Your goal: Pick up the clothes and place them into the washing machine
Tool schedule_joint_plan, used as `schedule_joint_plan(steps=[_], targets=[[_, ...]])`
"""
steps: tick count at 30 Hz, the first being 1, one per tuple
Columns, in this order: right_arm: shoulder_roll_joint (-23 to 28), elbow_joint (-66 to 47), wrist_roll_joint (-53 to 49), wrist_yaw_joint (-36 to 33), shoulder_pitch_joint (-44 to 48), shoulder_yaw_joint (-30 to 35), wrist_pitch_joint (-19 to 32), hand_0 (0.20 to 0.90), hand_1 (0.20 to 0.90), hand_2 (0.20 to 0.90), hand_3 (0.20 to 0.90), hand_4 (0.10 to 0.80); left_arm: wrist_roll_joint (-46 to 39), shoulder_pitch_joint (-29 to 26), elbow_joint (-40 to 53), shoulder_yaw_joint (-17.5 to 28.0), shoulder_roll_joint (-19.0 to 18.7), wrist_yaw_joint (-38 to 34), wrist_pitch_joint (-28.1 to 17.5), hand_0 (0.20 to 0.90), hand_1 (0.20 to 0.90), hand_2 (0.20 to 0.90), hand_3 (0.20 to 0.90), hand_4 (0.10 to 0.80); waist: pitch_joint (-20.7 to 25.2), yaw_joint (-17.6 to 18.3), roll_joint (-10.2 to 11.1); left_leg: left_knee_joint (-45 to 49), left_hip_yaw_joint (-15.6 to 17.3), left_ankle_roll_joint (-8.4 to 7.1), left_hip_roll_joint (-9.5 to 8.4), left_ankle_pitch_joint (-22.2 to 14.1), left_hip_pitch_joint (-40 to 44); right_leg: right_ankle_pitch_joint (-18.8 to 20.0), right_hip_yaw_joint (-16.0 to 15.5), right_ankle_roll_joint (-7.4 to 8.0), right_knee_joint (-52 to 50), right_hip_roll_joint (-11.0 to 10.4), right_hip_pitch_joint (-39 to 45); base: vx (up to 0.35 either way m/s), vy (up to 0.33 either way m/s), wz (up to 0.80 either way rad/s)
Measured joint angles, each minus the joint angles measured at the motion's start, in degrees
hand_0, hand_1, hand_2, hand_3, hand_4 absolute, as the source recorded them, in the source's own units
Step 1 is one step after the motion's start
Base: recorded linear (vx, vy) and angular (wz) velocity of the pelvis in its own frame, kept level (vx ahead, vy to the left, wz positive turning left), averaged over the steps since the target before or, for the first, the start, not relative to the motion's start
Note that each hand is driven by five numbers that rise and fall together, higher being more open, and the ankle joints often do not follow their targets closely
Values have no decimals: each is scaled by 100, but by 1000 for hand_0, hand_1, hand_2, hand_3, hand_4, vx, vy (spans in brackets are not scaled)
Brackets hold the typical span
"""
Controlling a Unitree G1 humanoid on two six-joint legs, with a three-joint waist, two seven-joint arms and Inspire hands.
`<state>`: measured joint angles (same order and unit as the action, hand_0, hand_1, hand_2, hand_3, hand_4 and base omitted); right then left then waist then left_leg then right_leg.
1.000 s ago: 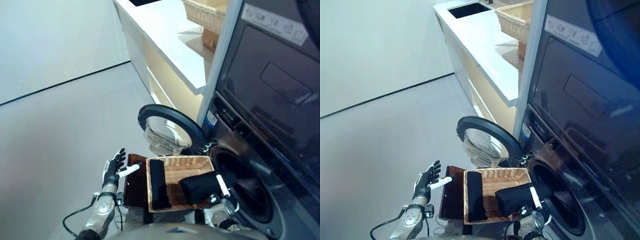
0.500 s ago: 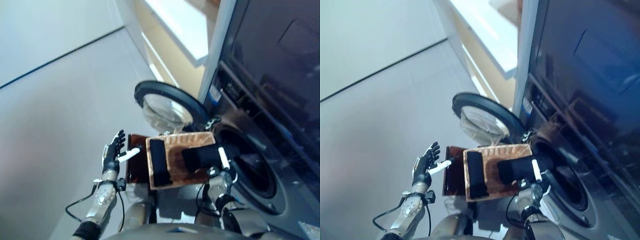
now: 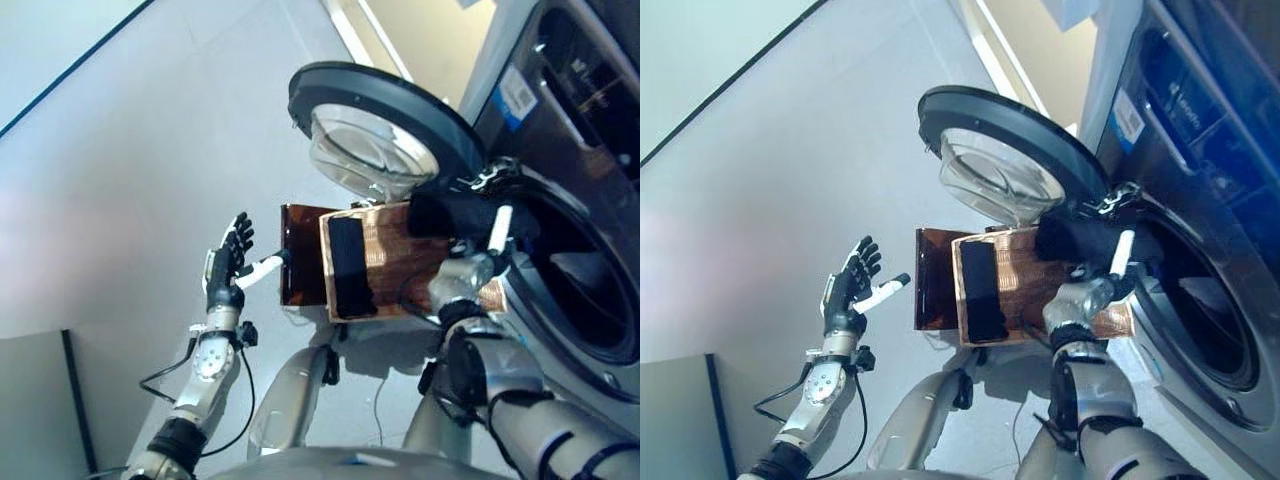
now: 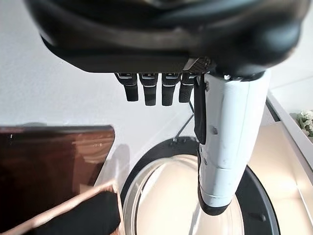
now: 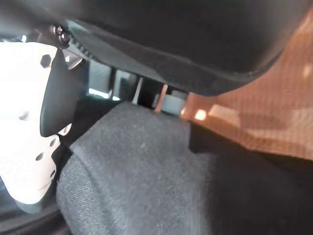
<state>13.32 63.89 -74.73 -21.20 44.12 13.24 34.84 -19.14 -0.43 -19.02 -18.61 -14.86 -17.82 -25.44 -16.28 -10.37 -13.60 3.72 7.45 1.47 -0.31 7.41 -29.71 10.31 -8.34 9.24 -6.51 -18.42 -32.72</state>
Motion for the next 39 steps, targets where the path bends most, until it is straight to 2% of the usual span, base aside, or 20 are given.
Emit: schedule_joint_plan(steps=[6,14,23,26,30,34,39], targets=[[18,-10,-23,-24,93,98,135,200,200,200,200,300,-8,-71,-2,-30,-14,26,2,900,900,900,900,800,17,-9,-77,-85,21,38,-89,13,-62,23,40,62,83,-73,-88,74,23,2],[292,-60,15,-277,180,256,157,200,200,200,200,300,-77,-103,-3,-68,-54,28,1,900,900,900,900,800,115,-25,-348,-221,116,76,-222,28,-3,136,186,176,228,-172,-98,20,1,-3],[405,-243,153,-443,163,349,164,200,200,200,200,300,-165,-178,-26,-381,-76,37,2,900,900,900,900,800,117,66,-357,-313,349,145,-279,69,167,300,540,195,395,-131,-134,-33,-6,-17],[470,-255,248,-541,187,455,231,200,200,200,200,300,-181,-175,-89,-431,-75,39,2,900,900,900,900,800,117,202,-356,-417,406,141,-274,72,323,335,615,219,492,-93,-43,-44,-21,-18],[777,-413,430,-711,201,546,322,200,200,200,200,300,-202,-139,-111,-452,-75,44,1,900,900,900,900,800,117,335,-357,-515,471,124,-270,86,441,369,673,244,591,-65,23,-20,-30,-13],[1160,-601,528,-799,220,631,397,200,200,200,200,300,-206,-142,-111,-454,-77,129,1,900,900,900,900,800,120,433,-360,-534,507,119,-251,94,456,461,739,205,690,-26,32,-22,-47,-9],[1530,-623,1007,-1084,300,651,311,200,200,200,200,300,-199,-108,-108,-445,-87,182,2,900,900,900,900,800,130,427,-398,-641,500,78,-244,126,532,464,772,203,691,1,27,-10,-53,-7]])
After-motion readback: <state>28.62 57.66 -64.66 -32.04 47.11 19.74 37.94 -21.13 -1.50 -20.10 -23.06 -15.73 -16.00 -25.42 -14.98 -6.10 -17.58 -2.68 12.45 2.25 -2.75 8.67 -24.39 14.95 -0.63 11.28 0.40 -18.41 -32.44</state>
